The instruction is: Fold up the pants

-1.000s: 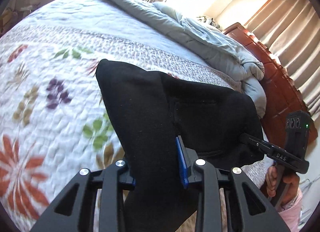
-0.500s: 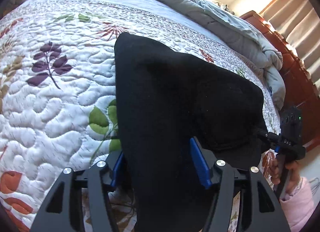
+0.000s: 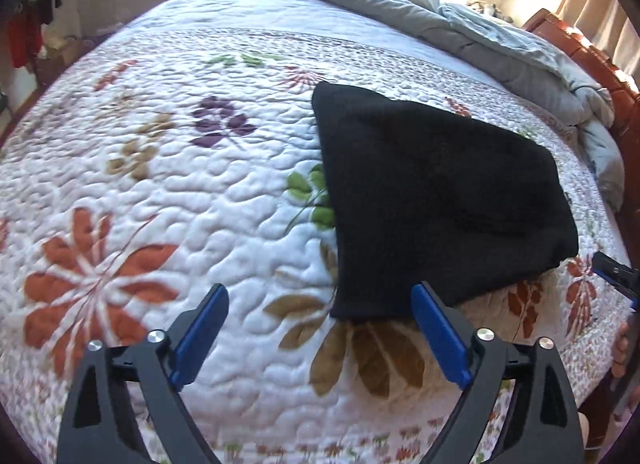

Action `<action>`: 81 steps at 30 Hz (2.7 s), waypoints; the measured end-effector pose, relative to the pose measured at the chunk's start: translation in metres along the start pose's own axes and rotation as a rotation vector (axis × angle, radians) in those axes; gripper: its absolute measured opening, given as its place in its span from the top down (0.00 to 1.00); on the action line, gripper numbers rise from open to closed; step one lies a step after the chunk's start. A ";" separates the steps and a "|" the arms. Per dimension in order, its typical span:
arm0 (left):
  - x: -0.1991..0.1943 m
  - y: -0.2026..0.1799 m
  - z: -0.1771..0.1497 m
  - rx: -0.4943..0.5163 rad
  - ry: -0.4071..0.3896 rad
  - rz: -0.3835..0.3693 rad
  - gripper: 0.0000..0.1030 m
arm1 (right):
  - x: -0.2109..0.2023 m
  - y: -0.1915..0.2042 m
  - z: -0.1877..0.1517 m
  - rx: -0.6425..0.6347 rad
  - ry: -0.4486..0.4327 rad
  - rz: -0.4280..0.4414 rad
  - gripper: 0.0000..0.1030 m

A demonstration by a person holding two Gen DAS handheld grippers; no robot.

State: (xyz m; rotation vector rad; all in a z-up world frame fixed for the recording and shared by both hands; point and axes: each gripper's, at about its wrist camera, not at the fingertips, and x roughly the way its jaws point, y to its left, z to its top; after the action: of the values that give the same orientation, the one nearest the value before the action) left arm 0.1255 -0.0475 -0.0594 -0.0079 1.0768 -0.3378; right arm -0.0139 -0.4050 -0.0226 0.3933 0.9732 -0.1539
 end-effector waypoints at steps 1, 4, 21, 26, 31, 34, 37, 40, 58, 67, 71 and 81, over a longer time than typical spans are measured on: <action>-0.004 -0.001 -0.004 0.005 0.003 0.013 0.09 | -0.004 0.006 -0.004 -0.004 -0.001 -0.010 0.12; -0.016 -0.010 -0.013 0.032 0.015 0.040 0.09 | -0.013 0.023 -0.023 -0.019 0.002 -0.015 0.12; -0.062 -0.023 -0.021 0.037 -0.038 0.094 0.09 | -0.034 0.077 -0.044 -0.085 0.038 -0.032 0.11; -0.073 -0.029 -0.023 0.057 -0.057 0.109 0.09 | -0.044 0.083 -0.048 -0.082 0.036 -0.025 0.11; -0.078 -0.033 -0.023 0.072 -0.061 0.108 0.09 | -0.048 0.087 -0.048 -0.081 0.032 -0.025 0.11; -0.079 -0.034 -0.024 0.077 -0.060 0.107 0.09 | -0.048 0.089 -0.048 -0.086 0.029 -0.024 0.11; -0.079 -0.034 -0.025 0.081 -0.059 0.110 0.09 | -0.047 0.092 -0.048 -0.089 0.026 -0.023 0.11; -0.079 -0.034 -0.025 0.080 -0.058 0.113 0.09 | -0.046 0.092 -0.047 -0.087 0.027 -0.020 0.11; -0.069 -0.031 -0.026 0.087 -0.033 0.115 0.09 | -0.034 0.097 -0.049 -0.083 0.047 -0.013 0.11; -0.065 -0.030 -0.026 0.091 -0.026 0.113 0.09 | -0.029 0.096 -0.050 -0.074 0.054 -0.014 0.11; -0.064 -0.030 -0.027 0.093 -0.024 0.116 0.09 | -0.028 0.097 -0.050 -0.075 0.055 -0.013 0.11; -0.063 -0.030 -0.027 0.098 -0.024 0.116 0.09 | -0.025 0.095 -0.050 -0.067 0.063 -0.015 0.11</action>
State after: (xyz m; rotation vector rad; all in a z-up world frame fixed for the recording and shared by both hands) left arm 0.0673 -0.0547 -0.0129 0.1376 1.0317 -0.2847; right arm -0.0382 -0.2989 -0.0027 0.3311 1.0407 -0.1232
